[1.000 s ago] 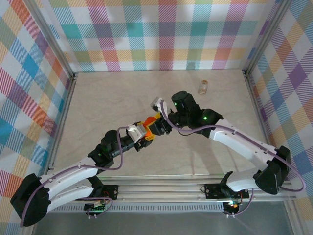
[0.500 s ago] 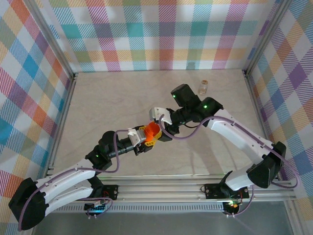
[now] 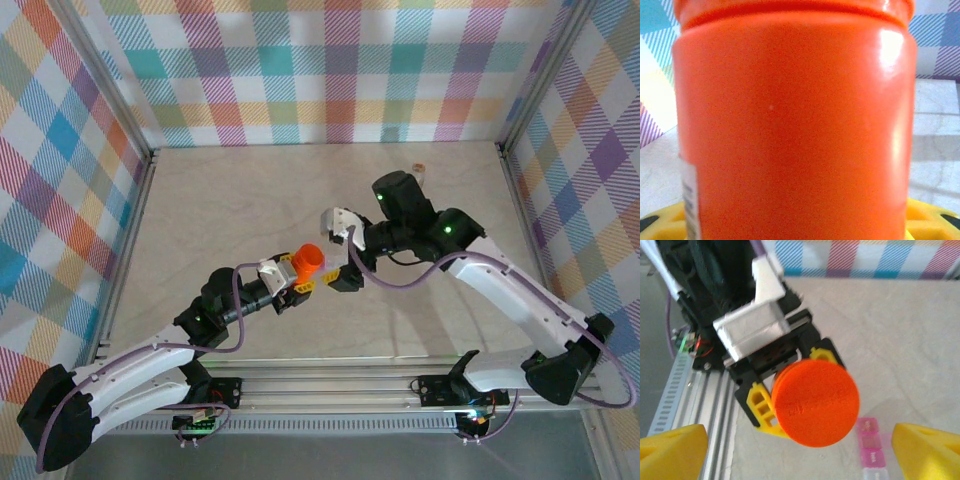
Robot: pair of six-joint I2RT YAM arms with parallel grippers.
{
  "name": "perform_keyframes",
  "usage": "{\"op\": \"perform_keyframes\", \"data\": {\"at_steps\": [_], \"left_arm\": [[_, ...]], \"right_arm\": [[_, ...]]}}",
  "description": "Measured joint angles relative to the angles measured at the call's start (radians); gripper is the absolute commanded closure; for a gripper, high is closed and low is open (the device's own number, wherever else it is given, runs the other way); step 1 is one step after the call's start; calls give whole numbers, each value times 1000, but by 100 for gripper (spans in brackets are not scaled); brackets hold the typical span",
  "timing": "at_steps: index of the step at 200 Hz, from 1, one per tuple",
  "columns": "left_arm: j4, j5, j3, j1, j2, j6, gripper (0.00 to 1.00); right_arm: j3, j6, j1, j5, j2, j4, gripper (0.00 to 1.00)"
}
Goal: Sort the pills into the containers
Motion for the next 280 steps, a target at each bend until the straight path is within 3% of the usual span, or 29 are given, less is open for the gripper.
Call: {"op": "perform_keyframes", "data": {"at_steps": [66,107,176,221,253,280], "left_arm": [[24,-130,0,0,72,-28,98],[38,-162,0,0,80,-38,98],[43,-185,0,0,88,-38,98],[45,-188,0,0,91,-38,99],[42,-187,0,0,90,-37,99],[29,-167,0,0,76,-33,99]], "right_arm": [[-24,682,0,149,57,221,13],[-24,868,14,204,163,230,18],[-13,917,63,190,200,220,27],[-6,892,67,183,200,198,58],[0,842,69,177,200,187,59],[0,687,68,134,196,177,55]]}}
